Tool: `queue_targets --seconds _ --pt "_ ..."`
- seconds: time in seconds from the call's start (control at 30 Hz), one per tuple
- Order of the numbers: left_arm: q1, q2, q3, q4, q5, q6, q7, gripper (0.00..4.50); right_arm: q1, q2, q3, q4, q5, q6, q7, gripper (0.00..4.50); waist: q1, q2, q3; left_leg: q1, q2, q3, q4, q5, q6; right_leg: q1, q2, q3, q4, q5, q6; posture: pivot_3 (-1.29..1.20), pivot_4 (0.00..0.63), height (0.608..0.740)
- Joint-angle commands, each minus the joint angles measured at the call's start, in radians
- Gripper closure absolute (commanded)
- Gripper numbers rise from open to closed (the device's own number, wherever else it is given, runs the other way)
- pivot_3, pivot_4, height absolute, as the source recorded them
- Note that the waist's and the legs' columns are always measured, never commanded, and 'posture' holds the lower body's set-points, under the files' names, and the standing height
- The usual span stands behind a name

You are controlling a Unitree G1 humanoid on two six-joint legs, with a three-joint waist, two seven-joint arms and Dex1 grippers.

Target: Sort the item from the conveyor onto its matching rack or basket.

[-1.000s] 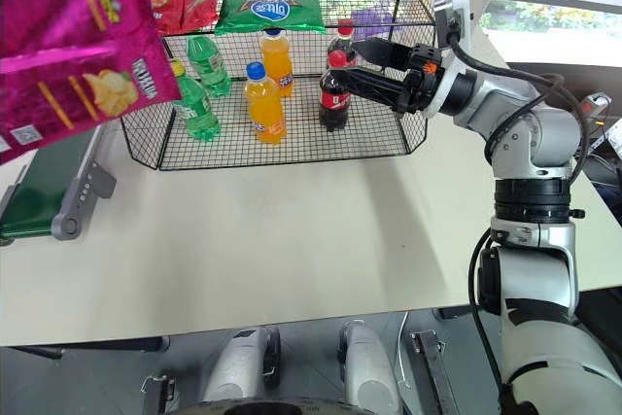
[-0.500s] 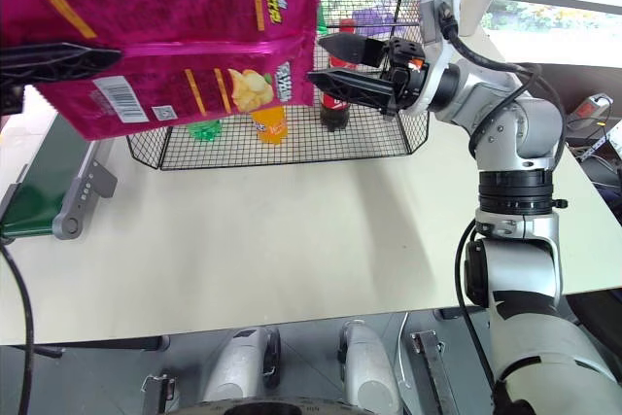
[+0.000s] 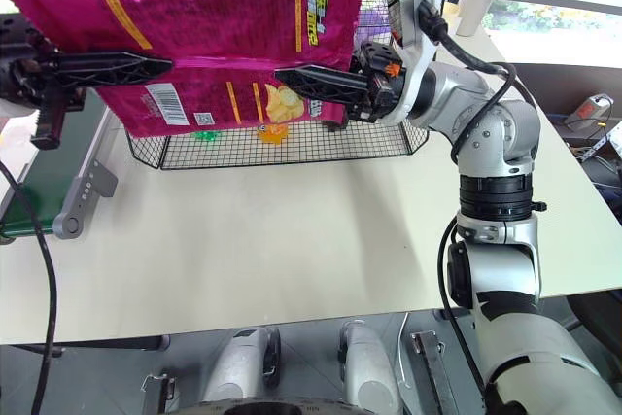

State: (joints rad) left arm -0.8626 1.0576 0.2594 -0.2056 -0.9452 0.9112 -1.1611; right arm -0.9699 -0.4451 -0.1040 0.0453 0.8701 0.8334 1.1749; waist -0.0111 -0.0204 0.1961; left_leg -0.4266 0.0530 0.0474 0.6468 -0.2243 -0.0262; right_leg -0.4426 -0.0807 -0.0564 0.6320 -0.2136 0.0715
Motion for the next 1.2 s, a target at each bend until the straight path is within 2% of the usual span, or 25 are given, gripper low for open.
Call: queue_targets --seconds 0.03,0.2,0.23,0.3,0.53,0.57,0.73,0.83,0.93,1.1,1.2 --pt "0.005 0.028 0.020 0.004 0.015 -0.027 -0.019 4.50 0.011 -0.010 0.002 -0.061 0.024 0.004 0.006 4.47 0.000 0.000 0.000 0.000 0.000 0.000 0.000 0.000 0.000 0.000 0.000 0.000 0.000 0.000 0.000 0.00 0.150 0.740" --pt "0.026 0.040 0.030 0.010 0.019 -0.025 -0.029 4.50 0.023 -0.017 0.006 -0.077 0.013 -0.002 -0.008 4.47 0.000 0.000 0.000 0.000 0.000 0.000 0.000 0.000 0.000 0.000 0.000 0.000 0.000 0.000 0.000 0.00 0.150 0.740" --pt "0.035 0.044 0.030 0.012 0.025 -0.028 -0.032 3.90 0.023 -0.017 0.004 -0.077 0.012 -0.003 -0.014 4.50 -0.001 0.000 0.000 0.000 0.000 0.000 0.000 0.000 0.000 0.000 0.000 0.000 0.000 0.000 0.000 0.00 0.150 0.740" --pt "0.049 0.043 0.045 0.020 0.010 -0.019 -0.033 3.19 0.025 -0.019 0.002 -0.078 0.007 -0.009 -0.025 4.50 0.000 0.000 0.000 0.000 0.000 0.000 0.000 0.000 0.000 0.000 0.000 0.000 0.000 0.000 0.000 0.00 0.150 0.740" --pt "0.113 0.020 0.081 0.034 0.020 -0.029 0.024 0.16 0.052 -0.048 -0.034 -0.107 0.008 -0.015 -0.088 4.50 0.001 0.000 0.000 0.000 0.000 0.000 0.000 0.000 0.000 0.000 0.000 0.000 0.000 0.000 0.000 0.00 0.150 0.740" --pt "0.132 0.019 0.090 0.038 0.025 -0.032 0.033 0.05 0.064 -0.061 -0.051 -0.121 0.009 -0.014 -0.111 4.50 0.002 0.000 0.000 0.000 0.000 0.000 0.000 0.000 0.000 0.000 0.000 0.000 0.000 0.000 0.000 0.00 0.150 0.740" --pt "0.274 0.013 0.134 0.043 0.088 -0.067 0.087 0.05 0.156 -0.209 -0.220 -0.230 0.019 0.004 -0.261 4.50 0.006 0.000 0.000 0.000 0.000 0.000 0.000 0.000 0.000 0.000 -0.001 0.000 -0.001 0.000 0.000 0.00 0.150 0.740" --pt "0.316 -0.034 0.151 0.012 0.074 -0.066 0.149 0.05 0.196 -0.305 -0.323 -0.273 0.024 0.009 -0.337 4.50 0.012 0.000 0.000 0.000 0.000 0.001 0.000 0.000 0.000 0.000 -0.001 0.000 -0.001 0.000 0.000 0.00 0.150 0.740" --pt "0.312 -0.095 0.136 -0.034 0.064 -0.056 0.236 0.05 0.195 -0.353 -0.400 -0.278 -0.006 -0.036 -0.430 4.50 0.017 0.000 0.000 0.000 0.000 0.001 0.000 0.000 0.000 0.000 -0.001 0.000 -0.001 0.000 -0.001 0.00 0.150 0.740" --pt "0.277 -0.165 0.108 -0.074 0.062 -0.043 0.333 0.05 0.189 -0.355 -0.313 -0.251 -0.242 -0.267 -0.531 4.50 0.016 0.000 0.000 0.000 0.000 0.001 0.001 0.000 0.000 0.000 -0.001 0.001 -0.001 0.000 -0.001 0.00 0.150 0.740" --pt "0.268 -0.193 0.091 -0.091 0.062 -0.050 0.363 0.05 0.158 -0.321 -0.109 -0.158 -0.544 -0.547 -0.602 4.50 0.008 0.000 0.000 0.001 0.000 0.001 0.000 0.000 0.000 0.000 -0.001 0.001 -0.001 0.000 0.000 0.00 0.150 0.740"
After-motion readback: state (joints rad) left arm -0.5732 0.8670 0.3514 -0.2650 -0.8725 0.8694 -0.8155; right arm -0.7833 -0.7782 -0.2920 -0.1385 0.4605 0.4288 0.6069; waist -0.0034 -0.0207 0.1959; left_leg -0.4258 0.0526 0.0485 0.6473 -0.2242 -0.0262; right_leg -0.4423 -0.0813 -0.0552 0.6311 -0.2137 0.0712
